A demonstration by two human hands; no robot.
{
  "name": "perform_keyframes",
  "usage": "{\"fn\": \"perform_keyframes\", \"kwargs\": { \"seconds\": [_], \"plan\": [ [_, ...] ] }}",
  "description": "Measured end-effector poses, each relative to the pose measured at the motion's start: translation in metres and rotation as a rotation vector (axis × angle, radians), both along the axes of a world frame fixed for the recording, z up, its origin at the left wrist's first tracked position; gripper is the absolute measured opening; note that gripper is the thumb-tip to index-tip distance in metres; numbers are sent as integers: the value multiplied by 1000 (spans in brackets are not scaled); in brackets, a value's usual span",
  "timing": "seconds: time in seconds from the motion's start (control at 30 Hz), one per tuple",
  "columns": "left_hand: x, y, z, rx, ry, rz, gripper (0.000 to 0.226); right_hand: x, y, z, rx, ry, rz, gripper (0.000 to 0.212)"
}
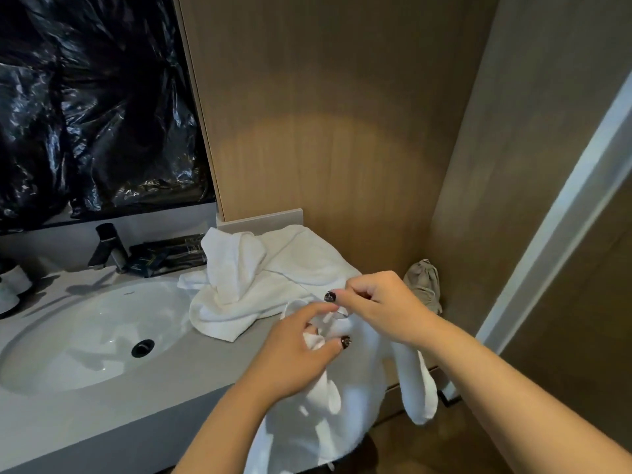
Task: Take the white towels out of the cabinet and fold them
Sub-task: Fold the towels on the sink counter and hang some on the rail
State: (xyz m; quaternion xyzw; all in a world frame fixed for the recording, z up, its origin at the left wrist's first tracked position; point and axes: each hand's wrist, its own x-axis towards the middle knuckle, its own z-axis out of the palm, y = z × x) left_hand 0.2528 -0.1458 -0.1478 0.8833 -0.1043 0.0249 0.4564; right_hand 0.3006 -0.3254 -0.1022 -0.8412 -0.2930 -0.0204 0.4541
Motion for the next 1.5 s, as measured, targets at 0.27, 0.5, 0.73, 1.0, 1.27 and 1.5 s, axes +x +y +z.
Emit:
{"fn": "perform_keyframes", "kwargs": {
  "seconds": [0.27, 0.5, 0.73, 1.0, 1.27, 1.5],
  "plan": [
    [25, -4, -13, -181, -51, 223, 16, -2, -44, -6, -110, 68, -137, 30],
    [38, 20, -29, -370, 37, 531, 22, 5, -94, -11, -269, 154, -279, 48],
    [35, 21, -35, -501, 117, 642, 24, 0, -86, -23, -75, 264, -365, 5],
    [39, 34, -27, -728, 238, 644, 74, -16, -45, 1, 374, 646, -237, 23],
    [34, 29, -35, -780, 269, 435, 33, -29, -17, 0, -97, 334, -120, 11],
    [21, 23, -24, -681, 207, 336, 7, -32, -15, -16, -190, -123, -154, 21]
  ]
}}
